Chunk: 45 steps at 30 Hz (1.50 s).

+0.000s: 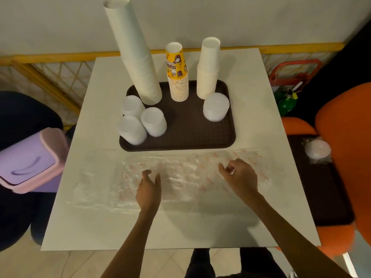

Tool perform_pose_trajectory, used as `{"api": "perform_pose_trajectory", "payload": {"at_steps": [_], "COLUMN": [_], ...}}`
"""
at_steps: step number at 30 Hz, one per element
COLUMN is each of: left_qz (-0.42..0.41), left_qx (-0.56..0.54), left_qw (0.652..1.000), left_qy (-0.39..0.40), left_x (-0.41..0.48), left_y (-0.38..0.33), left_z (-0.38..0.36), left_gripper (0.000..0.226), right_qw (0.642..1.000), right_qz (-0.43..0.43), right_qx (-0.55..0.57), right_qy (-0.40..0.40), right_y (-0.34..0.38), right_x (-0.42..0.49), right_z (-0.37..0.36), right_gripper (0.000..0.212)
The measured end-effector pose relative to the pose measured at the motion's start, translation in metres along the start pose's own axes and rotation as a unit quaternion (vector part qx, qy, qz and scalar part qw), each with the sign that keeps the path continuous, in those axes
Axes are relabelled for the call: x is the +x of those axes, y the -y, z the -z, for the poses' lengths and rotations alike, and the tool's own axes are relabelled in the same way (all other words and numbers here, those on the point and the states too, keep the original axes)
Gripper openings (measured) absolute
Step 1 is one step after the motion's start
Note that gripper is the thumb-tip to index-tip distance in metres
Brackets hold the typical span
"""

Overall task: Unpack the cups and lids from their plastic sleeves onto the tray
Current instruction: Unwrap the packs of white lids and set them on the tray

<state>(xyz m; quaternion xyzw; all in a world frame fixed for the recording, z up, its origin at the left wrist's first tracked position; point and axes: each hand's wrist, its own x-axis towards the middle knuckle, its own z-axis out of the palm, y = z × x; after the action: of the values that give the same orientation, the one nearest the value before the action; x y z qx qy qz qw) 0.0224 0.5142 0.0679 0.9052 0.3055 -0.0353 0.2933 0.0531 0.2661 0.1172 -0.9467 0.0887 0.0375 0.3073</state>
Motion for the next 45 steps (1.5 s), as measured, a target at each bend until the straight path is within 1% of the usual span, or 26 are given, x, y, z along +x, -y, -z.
{"api": "perform_pose_trajectory", "payload": {"at_steps": [3, 5, 7, 9, 11, 15, 18, 22, 24, 27, 29, 32, 34, 38, 41, 45], "left_qz": [-0.051, -0.100, -0.149, -0.194, -0.226, -0.276, -0.269, -0.320, -0.328, -0.335, -0.357, -0.377, -0.370, -0.362, -0.353, -0.346], "left_qx": [0.031, 0.038, -0.008, -0.070, -0.101, -0.089, -0.043, 0.057, 0.055, 0.029, 0.016, 0.045, 0.102, 0.184, 0.213, 0.217], "left_qw": [0.998, 0.991, 0.981, 0.972, 0.963, 0.953, 0.961, 0.946, 0.943, 0.941, 0.933, 0.925, 0.923, 0.913, 0.910, 0.911], "left_qy": [-0.032, -0.082, -0.122, -0.117, -0.107, -0.087, -0.055, -0.022, -0.017, -0.030, -0.035, -0.002, 0.026, 0.044, 0.049, 0.054], "left_x": [-0.009, -0.009, -0.009, -0.008, -0.004, 0.008, 0.021, 0.029, 0.027, 0.025, 0.024, 0.025, 0.025, 0.026, 0.027, 0.025], "left_y": [0.005, 0.013, 0.016, 0.011, 0.006, 0.000, 0.005, 0.019, 0.022, 0.020, 0.020, 0.021, 0.024, 0.028, 0.027, 0.024], "left_z": [0.004, 0.004, 0.005, 0.006, 0.004, -0.009, -0.025, -0.043, -0.045, -0.040, -0.038, -0.044, -0.049, -0.053, -0.054, -0.052], "left_gripper": [0.044, 0.041, 0.040, 0.039, 0.037, 0.032, 0.023, 0.034, 0.041, 0.042, 0.043, 0.045, 0.049, 0.056, 0.058, 0.057], "right_qw": [0.995, 0.989, 0.984, 0.978, 0.973, 0.974, 0.976, 0.975, 0.975, 0.978, 0.978, 0.975, 0.975, 0.976, 0.978, 0.976], "right_qz": [0.087, 0.136, 0.173, 0.205, 0.227, 0.218, 0.207, 0.210, 0.208, 0.203, 0.205, 0.215, 0.214, 0.205, 0.186, 0.169], "right_qx": [0.023, 0.021, 0.030, 0.017, -0.018, -0.061, -0.069, -0.075, -0.074, -0.055, -0.041, -0.036, -0.039, -0.066, -0.090, -0.135], "right_qy": [-0.045, -0.050, -0.039, -0.042, -0.044, -0.021, -0.004, 0.007, 0.008, 0.002, -0.012, -0.031, -0.042, -0.034, -0.016, 0.019], "right_y": [0.012, 0.021, 0.030, 0.038, 0.041, 0.040, 0.037, 0.037, 0.036, 0.036, 0.037, 0.040, 0.041, 0.040, 0.038, 0.031], "right_x": [-0.004, -0.006, -0.008, -0.010, -0.011, -0.015, -0.013, -0.011, -0.009, -0.006, -0.005, -0.006, -0.009, -0.011, -0.011, -0.009], "right_z": [-0.022, -0.041, -0.054, -0.066, -0.078, -0.102, -0.113, -0.122, -0.126, -0.128, -0.130, -0.135, -0.140, -0.146, -0.149, -0.155], "right_gripper": [0.025, 0.022, 0.027, 0.031, 0.034, 0.047, 0.048, 0.055, 0.054, 0.055, 0.054, 0.050, 0.049, 0.046, 0.047, 0.050]}}
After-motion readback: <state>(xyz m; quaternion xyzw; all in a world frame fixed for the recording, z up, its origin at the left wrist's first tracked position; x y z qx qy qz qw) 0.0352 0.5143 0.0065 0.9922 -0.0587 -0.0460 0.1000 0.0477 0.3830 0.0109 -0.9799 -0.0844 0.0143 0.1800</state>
